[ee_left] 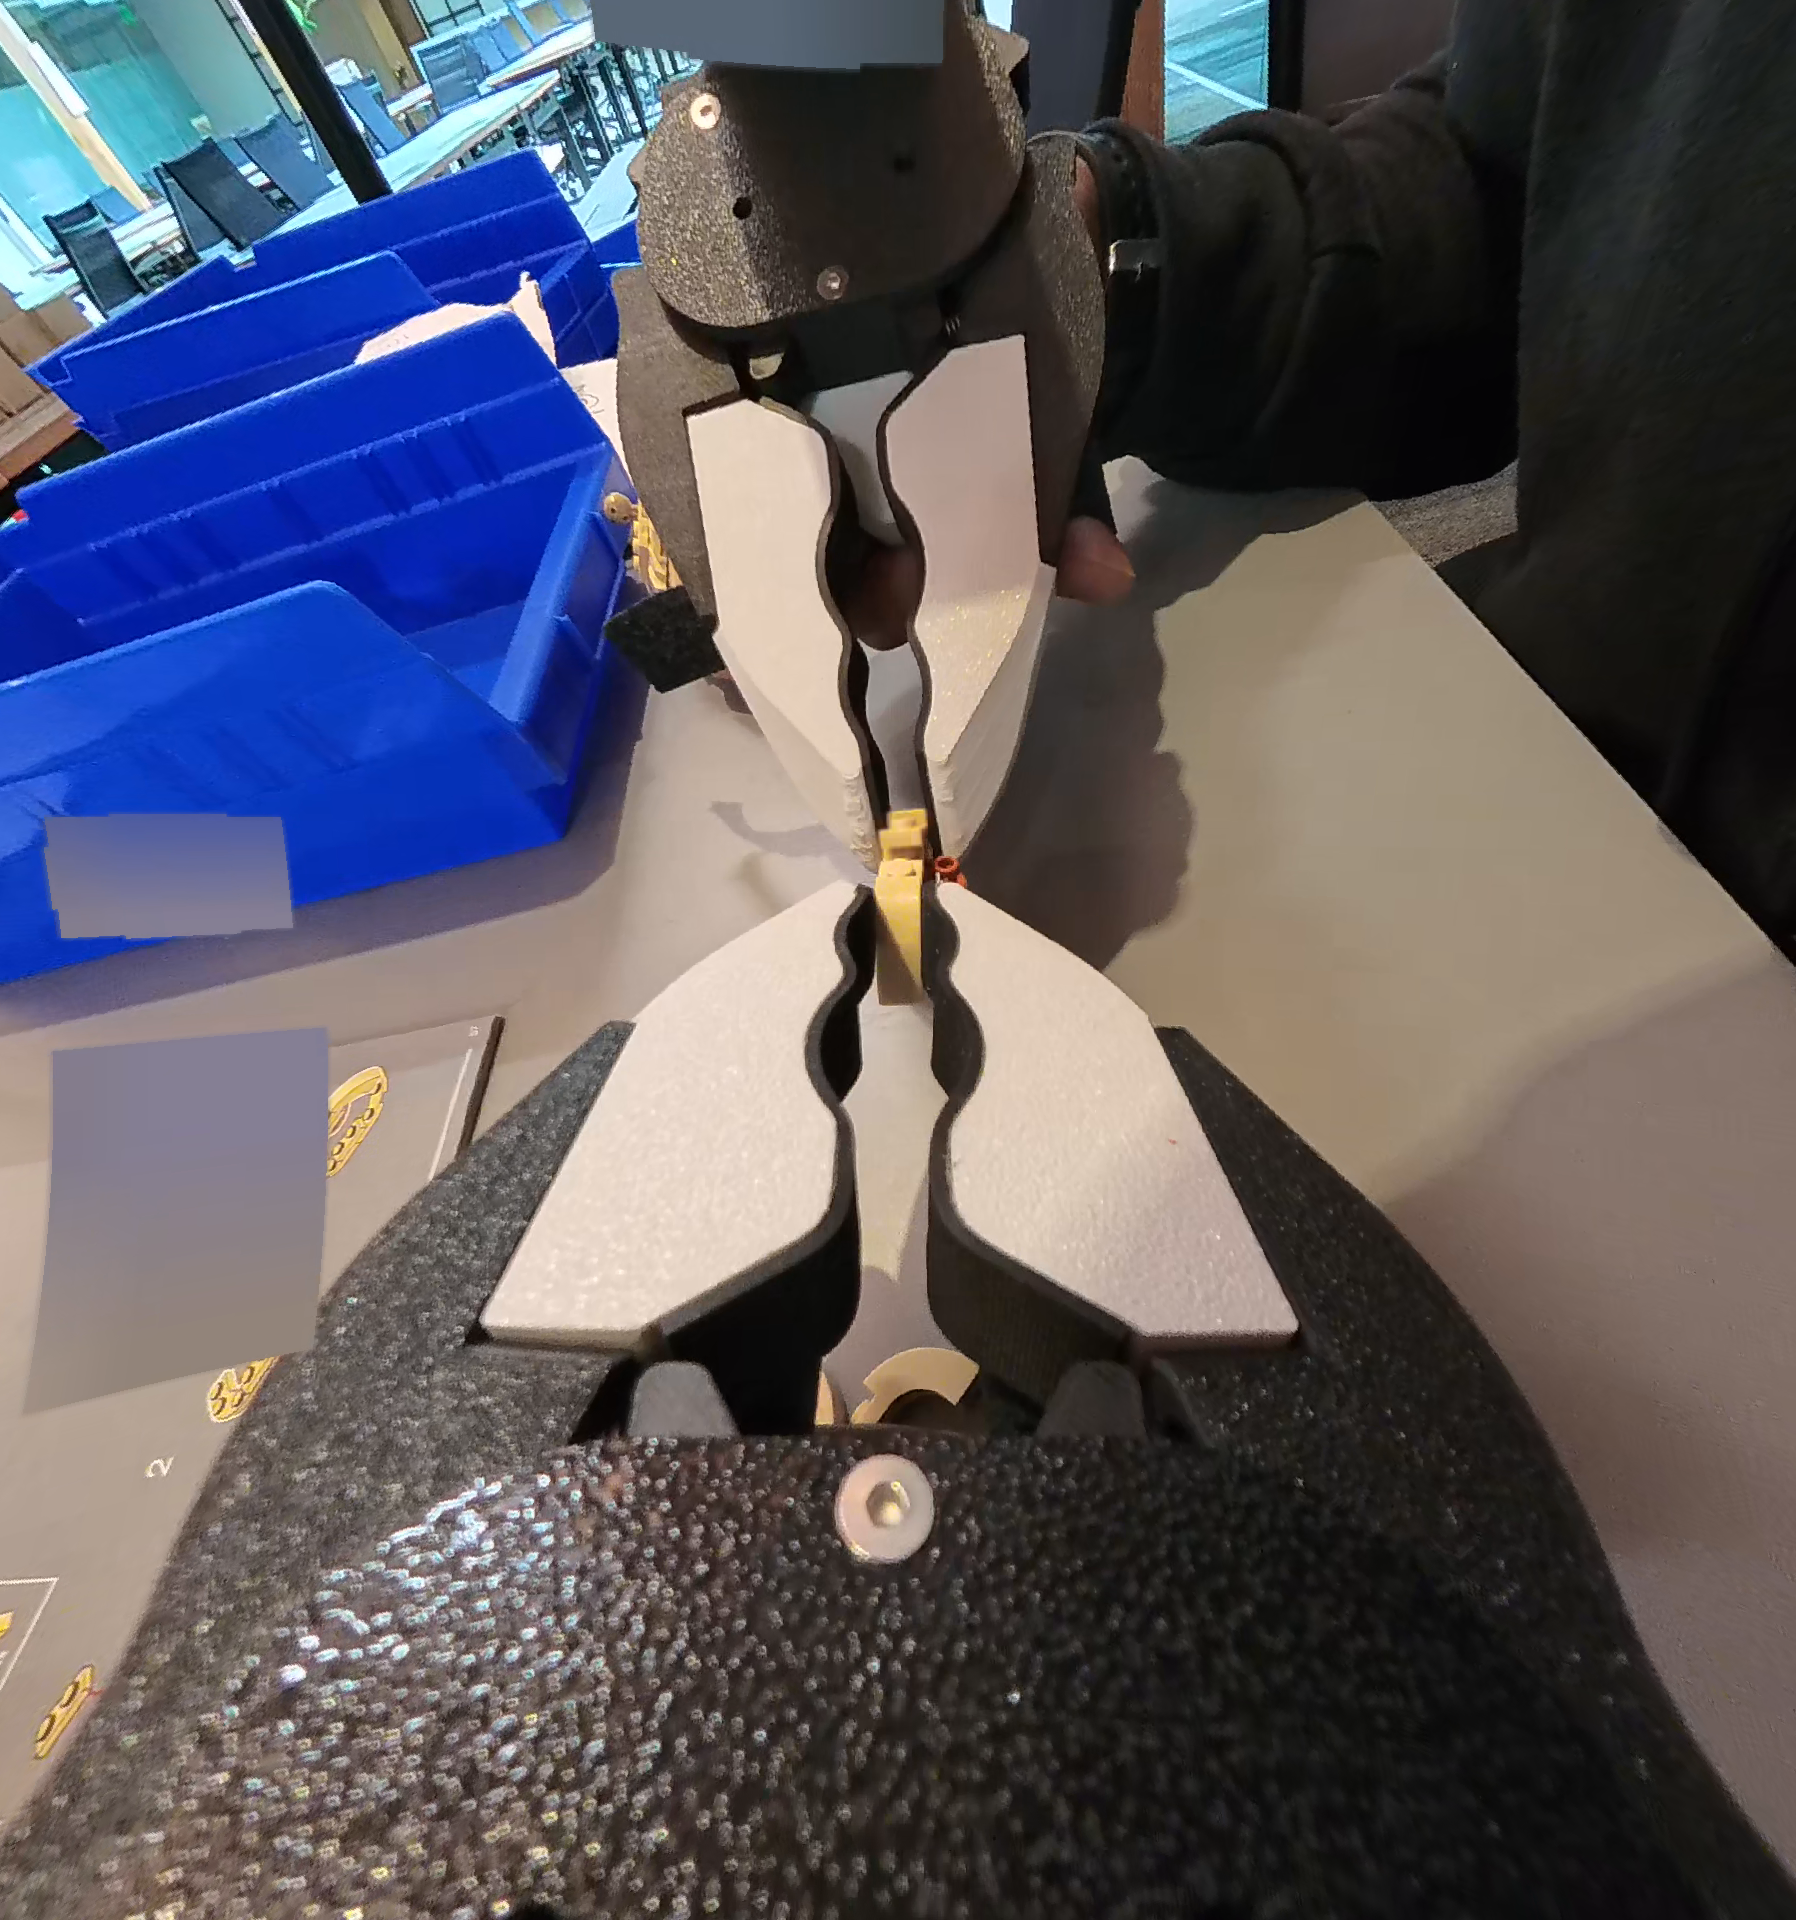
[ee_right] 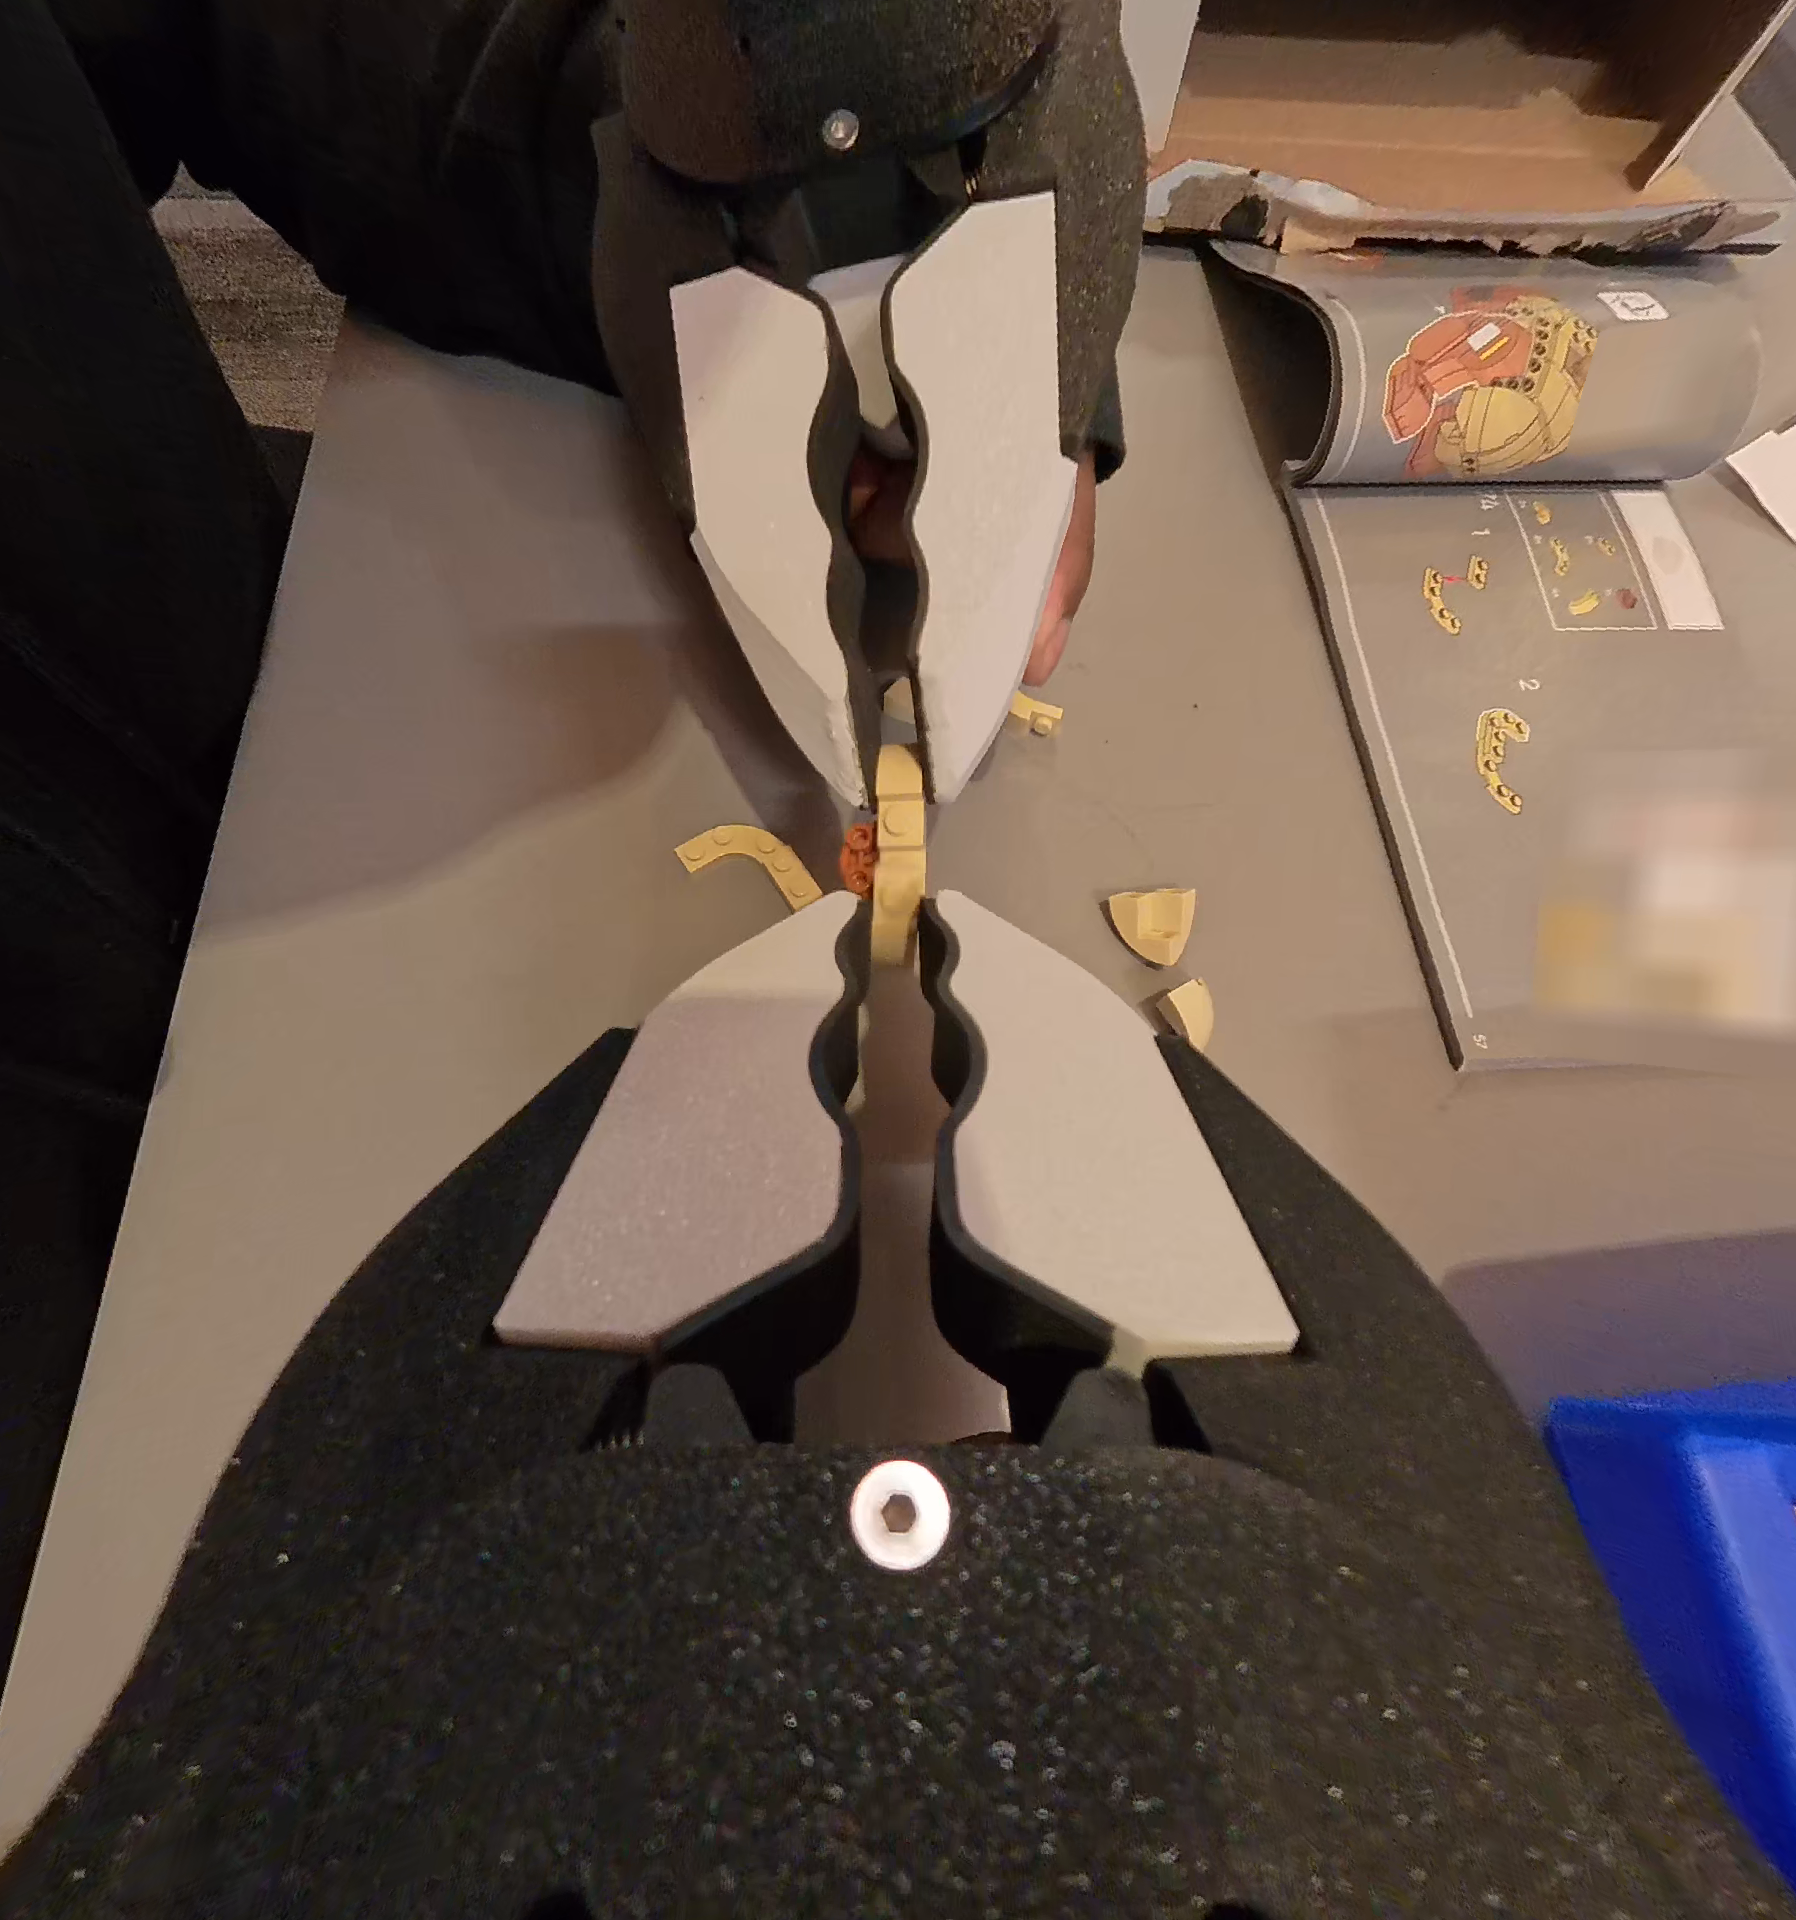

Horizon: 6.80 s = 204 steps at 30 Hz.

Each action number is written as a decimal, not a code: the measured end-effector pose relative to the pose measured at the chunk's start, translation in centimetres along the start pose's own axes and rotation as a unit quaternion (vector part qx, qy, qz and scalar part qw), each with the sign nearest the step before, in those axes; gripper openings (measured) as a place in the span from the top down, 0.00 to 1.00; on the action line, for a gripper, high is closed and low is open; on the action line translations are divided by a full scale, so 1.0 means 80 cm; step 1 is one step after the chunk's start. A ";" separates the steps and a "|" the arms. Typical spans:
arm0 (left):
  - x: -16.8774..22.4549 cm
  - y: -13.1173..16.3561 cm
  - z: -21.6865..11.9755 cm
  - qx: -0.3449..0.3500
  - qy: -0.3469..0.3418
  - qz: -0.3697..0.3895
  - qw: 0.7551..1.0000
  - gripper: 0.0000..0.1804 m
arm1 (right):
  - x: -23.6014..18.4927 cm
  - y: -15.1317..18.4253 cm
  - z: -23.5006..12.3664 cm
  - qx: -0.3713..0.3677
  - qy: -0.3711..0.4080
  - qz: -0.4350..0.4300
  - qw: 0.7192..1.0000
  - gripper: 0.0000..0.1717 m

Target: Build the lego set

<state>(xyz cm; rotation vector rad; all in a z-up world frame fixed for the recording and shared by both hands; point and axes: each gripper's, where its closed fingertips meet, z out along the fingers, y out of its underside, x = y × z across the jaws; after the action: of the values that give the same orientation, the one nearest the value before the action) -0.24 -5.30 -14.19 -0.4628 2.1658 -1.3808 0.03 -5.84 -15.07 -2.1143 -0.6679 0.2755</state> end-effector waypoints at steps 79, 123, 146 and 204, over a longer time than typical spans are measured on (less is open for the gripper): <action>-0.031 0.023 0.001 -0.101 -0.111 0.027 0.988 0.96 | 0.047 0.005 0.005 -0.075 0.262 -0.303 0.913 0.96; -0.014 0.027 0.009 -0.154 -0.123 0.218 0.956 0.96 | 0.032 0.016 0.018 -0.092 0.214 -0.301 0.925 0.96; -0.007 0.008 0.005 -0.113 -0.122 0.247 0.955 0.96 | 0.026 0.002 0.013 -0.056 0.239 -0.332 0.911 0.96; -0.047 0.049 -0.021 -0.133 -0.073 0.019 0.988 0.86 | 0.032 0.006 0.003 -0.036 0.215 -0.269 0.938 0.95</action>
<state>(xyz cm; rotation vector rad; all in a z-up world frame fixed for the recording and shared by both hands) 1.75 -0.42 -16.27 -0.5998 2.2325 -1.0072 2.23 -4.48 -15.51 -1.8784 -0.9574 -0.5063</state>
